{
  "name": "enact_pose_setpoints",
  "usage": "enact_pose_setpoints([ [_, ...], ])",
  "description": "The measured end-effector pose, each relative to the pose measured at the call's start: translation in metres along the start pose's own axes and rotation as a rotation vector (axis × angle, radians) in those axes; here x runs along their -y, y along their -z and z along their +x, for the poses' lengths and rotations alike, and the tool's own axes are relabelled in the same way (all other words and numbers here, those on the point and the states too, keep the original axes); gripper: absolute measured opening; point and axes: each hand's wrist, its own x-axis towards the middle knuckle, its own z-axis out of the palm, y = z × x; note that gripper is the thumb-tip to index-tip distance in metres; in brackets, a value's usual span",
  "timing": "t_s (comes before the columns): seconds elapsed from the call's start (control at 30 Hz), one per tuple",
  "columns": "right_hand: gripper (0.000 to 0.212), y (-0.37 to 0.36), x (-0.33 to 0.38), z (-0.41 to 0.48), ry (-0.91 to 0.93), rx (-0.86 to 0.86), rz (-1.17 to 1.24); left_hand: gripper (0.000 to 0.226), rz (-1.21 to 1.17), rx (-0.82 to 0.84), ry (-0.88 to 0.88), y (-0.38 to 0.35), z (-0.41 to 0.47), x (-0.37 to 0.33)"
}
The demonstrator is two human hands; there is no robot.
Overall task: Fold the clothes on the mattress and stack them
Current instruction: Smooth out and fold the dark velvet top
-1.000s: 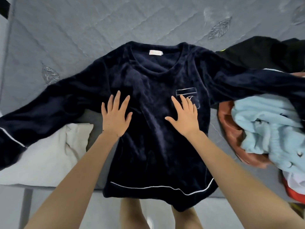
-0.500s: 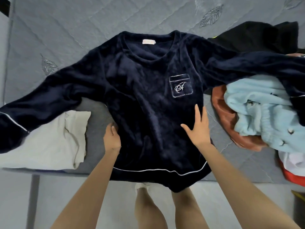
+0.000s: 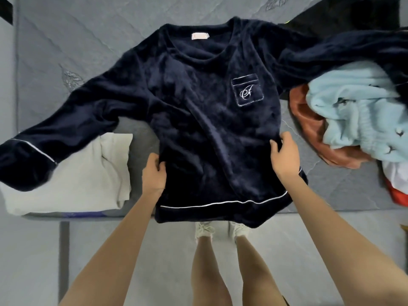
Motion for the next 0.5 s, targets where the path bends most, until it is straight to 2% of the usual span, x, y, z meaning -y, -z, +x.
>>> enact_pose_setpoints([
  [0.1, 0.028, 0.006, 0.008, -0.01, -0.001, -0.019, -0.056, 0.014, -0.009, -0.026, 0.068, 0.011, -0.013, 0.014],
  [0.33, 0.023, 0.019, 0.001, -0.009, -0.032, -0.027, 0.094, 0.014, 0.042, -0.111, 0.092, 0.011, -0.026, 0.038],
  [0.4, 0.031, 0.017, -0.007, -0.008, -0.068, 0.041, 0.116, 0.017, 0.023, -0.125, 0.117, 0.006, -0.026, 0.038],
  [0.5, 0.048, 0.011, -0.025, -0.01, -0.136, 0.103, 0.175, 0.037, 0.005, -0.138, 0.238, -0.002, -0.032, 0.04],
])
